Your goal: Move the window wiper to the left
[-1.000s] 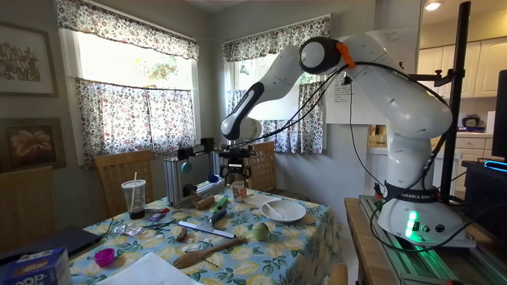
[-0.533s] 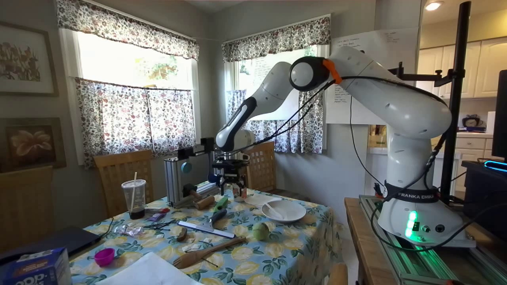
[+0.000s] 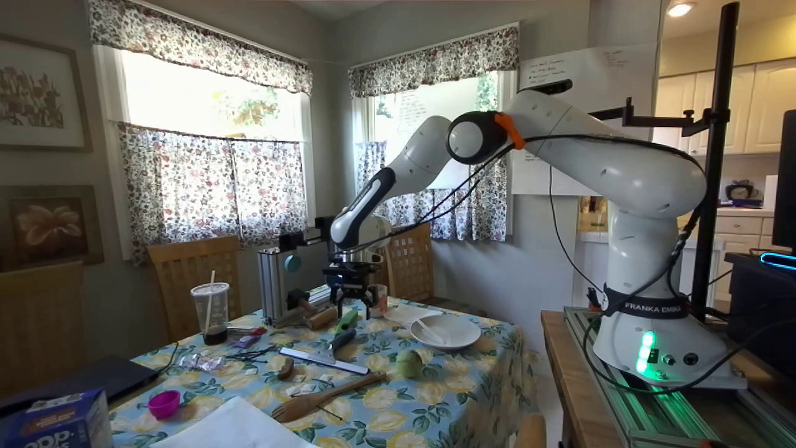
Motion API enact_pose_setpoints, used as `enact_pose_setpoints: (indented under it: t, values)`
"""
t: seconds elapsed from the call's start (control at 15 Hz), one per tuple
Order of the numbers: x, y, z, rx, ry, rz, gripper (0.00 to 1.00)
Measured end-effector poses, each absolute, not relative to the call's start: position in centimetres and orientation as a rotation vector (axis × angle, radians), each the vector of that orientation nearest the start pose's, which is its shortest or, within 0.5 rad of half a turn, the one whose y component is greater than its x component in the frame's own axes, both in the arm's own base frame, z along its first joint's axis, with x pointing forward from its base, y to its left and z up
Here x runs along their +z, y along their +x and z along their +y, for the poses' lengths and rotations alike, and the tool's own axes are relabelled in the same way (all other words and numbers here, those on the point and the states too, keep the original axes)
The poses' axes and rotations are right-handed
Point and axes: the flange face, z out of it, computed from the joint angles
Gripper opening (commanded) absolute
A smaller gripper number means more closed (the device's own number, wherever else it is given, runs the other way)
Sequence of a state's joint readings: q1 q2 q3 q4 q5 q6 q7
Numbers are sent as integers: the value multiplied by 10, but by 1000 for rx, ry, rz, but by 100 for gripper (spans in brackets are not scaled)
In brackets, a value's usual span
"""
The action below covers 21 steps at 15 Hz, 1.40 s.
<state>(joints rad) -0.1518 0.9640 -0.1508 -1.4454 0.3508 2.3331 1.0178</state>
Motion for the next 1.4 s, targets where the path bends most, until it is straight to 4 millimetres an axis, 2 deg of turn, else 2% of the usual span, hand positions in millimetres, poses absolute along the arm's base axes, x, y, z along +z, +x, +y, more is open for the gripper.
enact_pose_setpoints:
  t: [0.2,0.33,0.67,0.8,0.87,0.93,1.0,1.07,1.27,1.4]
  values:
    - [100,688,-187,156,-2218,2077,100]
    - [95,692,-186,173,-2219,2070,94]
    - [80,698,-183,197,-2225,2059,93]
    - [74,700,-183,201,-2226,2057,87]
    - [71,700,-183,206,-2226,2056,72]
    - [69,701,-183,210,-2225,2054,63]
    - [66,702,-183,214,-2224,2052,61]
    - [64,703,-183,218,-2223,2050,55]
    - [59,706,-182,225,-2223,2045,31]
    - [60,709,-181,219,-2222,2038,19]
